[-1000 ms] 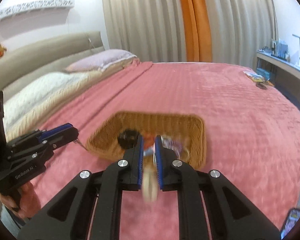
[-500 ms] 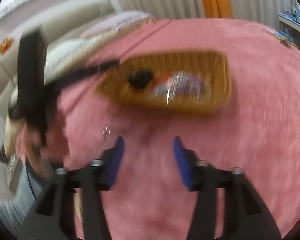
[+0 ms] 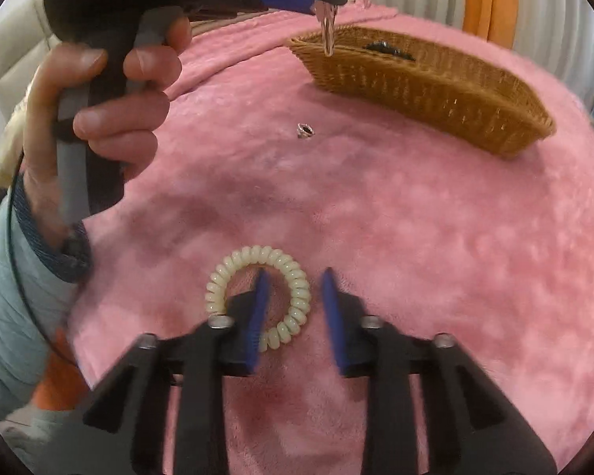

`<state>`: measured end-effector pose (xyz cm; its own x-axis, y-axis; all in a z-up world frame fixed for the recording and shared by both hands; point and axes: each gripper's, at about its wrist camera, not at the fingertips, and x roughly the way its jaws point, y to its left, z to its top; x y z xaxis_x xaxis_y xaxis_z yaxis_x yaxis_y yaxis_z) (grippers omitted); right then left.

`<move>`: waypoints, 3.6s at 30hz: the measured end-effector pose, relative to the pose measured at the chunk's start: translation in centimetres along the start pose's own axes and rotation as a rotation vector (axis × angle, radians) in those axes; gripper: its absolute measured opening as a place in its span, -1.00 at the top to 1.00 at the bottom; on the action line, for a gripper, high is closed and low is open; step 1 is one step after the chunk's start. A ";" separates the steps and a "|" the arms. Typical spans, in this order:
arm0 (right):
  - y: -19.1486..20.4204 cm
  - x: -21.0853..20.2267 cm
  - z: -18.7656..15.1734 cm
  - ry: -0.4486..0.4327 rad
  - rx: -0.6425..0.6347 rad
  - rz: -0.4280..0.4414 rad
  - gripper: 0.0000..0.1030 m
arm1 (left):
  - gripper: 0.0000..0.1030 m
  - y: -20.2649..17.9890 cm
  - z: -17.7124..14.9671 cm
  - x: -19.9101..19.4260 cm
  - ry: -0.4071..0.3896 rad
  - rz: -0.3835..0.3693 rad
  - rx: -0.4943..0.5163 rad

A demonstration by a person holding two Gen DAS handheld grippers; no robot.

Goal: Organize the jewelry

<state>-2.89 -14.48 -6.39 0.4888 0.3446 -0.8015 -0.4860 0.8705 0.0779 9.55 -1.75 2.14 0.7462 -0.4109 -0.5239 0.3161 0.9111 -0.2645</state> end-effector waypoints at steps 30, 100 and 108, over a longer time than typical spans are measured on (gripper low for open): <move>-17.3 -0.5 17.5 -0.334 0.331 -0.227 0.82 | 0.57 -2.8 4.7 6.0 -0.087 0.046 0.154; -13.1 -1.9 8.1 -0.549 0.296 -0.362 -0.45 | -0.72 -2.5 -2.0 0.5 -0.281 0.363 0.091; -13.1 -1.9 8.0 -0.548 0.300 -0.362 -0.46 | -0.72 -2.5 -2.1 0.6 -0.276 0.361 0.089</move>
<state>8.33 -23.77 -1.11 0.9131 0.0748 -0.4009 -0.0435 0.9953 0.0867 8.02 -4.34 0.77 0.9420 -0.0537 -0.3314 0.0471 0.9985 -0.0281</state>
